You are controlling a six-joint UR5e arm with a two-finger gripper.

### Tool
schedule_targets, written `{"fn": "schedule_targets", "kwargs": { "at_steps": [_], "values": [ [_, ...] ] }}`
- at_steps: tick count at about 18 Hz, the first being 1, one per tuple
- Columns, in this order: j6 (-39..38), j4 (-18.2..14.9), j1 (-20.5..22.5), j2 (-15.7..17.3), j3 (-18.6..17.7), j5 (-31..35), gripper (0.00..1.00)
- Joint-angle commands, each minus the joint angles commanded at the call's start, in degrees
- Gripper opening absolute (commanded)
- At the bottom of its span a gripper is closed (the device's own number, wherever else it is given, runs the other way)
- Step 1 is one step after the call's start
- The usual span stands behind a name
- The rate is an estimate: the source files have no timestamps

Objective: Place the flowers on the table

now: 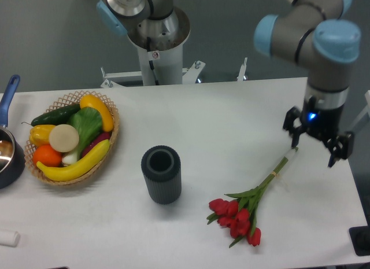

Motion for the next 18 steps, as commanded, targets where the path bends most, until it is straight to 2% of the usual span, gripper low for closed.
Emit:
{"fn": "schedule_targets", "kwargs": {
  "at_steps": [7, 18],
  "values": [
    [12.6, -6.1, 7.0, 2.9, -0.7, -2.7, 1.0],
    [13.9, -6.2, 7.8, 3.5, -1.8, -3.5, 1.0]
  ]
}}
